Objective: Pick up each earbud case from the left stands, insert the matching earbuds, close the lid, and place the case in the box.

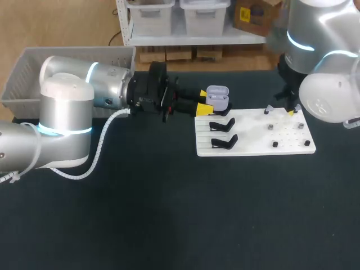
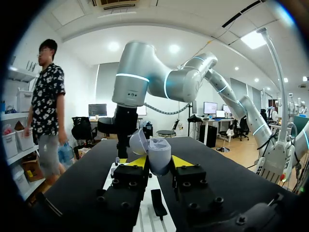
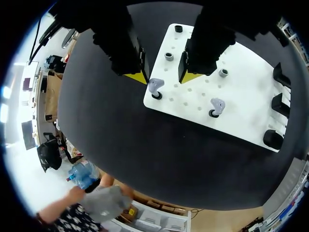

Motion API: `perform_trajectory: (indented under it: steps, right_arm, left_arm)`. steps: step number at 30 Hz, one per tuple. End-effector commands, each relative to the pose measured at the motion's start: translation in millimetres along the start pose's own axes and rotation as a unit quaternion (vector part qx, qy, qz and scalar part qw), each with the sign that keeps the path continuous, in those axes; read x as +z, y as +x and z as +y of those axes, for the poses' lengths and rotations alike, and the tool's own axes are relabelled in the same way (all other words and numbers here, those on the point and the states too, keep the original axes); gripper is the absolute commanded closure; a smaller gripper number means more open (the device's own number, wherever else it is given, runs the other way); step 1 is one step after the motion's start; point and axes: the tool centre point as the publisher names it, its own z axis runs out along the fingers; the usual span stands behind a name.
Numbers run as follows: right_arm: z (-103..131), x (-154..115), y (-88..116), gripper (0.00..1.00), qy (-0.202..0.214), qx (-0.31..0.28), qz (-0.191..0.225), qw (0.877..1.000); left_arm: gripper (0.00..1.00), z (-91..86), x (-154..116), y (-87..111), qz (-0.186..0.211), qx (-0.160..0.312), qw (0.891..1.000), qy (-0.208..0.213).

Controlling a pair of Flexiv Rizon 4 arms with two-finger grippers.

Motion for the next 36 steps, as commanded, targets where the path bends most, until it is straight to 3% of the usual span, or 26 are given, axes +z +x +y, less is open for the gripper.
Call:
perform_trajectory:
  steps: [1,13,26,30,32,33,36]
  right_arm:
    - [-0.4,2.4,-2.4,0.60,-0.001,0.001,0.001,1.000]
    - [-3.2,5.8,-7.0,0.61,0.002,0.008,0.000,1.000]
    - [-3.8,8.5,-6.0,0.72,0.002,0.008,0.001,1.000]
    - [-3.3,8.6,-5.2,0.80,0.004,0.007,0.001,1.000]
    - [-3.4,8.5,-4.6,0.90,0.006,0.008,0.001,1.000]
    - [-3.7,8.1,-4.2,1.00,0.007,0.008,0.001,1.000]
    - [-4.2,4.7,-2.3,1.00,0.009,0.009,0.000,1.000]
  left_arm:
    - [1.00,-0.5,-0.1,0.7,-0.001,0.001,1.000,-0.001]
    - [1.00,-0.5,-0.1,0.7,-0.001,0.001,1.000,-0.001]
    - [1.00,-0.5,-0.1,0.7,-0.001,0.001,1.000,-0.001]
    - [1.00,-0.5,-0.1,0.7,-0.001,0.001,1.000,-0.001]
    - [1.00,-0.5,-0.1,0.7,-0.001,0.001,1.000,-0.001]
    - [1.00,-0.5,-0.1,0.7,-0.001,0.001,1.000,-0.001]
    - [1.00,-0.5,-0.1,0.7,-0.001,0.001,1.000,-0.001]
